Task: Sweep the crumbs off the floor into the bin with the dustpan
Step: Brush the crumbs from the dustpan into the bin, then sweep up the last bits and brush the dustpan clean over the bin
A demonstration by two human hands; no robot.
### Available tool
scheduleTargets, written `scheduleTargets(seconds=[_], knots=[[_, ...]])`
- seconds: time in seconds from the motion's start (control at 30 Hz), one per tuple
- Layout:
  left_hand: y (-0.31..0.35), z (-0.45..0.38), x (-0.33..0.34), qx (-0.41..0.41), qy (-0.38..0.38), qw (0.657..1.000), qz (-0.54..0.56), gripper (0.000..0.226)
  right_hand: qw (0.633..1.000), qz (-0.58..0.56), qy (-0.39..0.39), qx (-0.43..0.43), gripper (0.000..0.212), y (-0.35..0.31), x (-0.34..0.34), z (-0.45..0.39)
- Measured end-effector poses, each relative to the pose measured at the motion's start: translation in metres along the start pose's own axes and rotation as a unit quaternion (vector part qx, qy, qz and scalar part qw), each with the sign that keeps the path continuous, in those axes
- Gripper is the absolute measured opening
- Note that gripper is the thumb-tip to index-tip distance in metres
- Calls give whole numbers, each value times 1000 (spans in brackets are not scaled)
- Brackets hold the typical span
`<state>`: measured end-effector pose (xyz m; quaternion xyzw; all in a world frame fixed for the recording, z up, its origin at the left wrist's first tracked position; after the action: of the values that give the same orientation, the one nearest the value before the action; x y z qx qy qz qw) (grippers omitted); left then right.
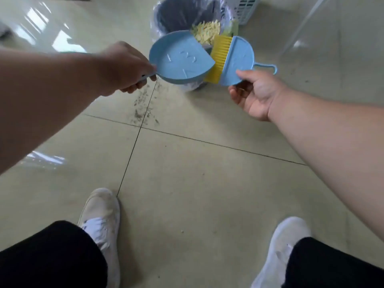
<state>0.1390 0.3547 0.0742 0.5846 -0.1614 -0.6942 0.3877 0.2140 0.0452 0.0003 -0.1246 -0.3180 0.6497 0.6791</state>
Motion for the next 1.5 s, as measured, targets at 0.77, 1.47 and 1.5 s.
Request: scheduleTargets(seconds=[0.77,1.47,1.5], knots=[[-145,143,235,-145,-191,971,13,31,974,82,142,154,6,249,-131,11],[-192,121,228,-148,-230,949,-155,22,879,349,321,47,16,153,-215,-29],[-192,120,230,-143,-228,951,-154,23,888,315,334,28,17,140,-227,-27]])
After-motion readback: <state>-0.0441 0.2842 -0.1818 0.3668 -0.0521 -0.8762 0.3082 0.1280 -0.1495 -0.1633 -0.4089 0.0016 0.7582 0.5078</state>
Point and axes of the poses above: each hand's wrist, its own z-axis away from the middle knuckle, its own x-axis out of the palm, y = z × x, the point moved 9 cm from there along -z, towards the middle knuckle, and after that the axes turned 11 degrees about x, right-handed, at the moved point
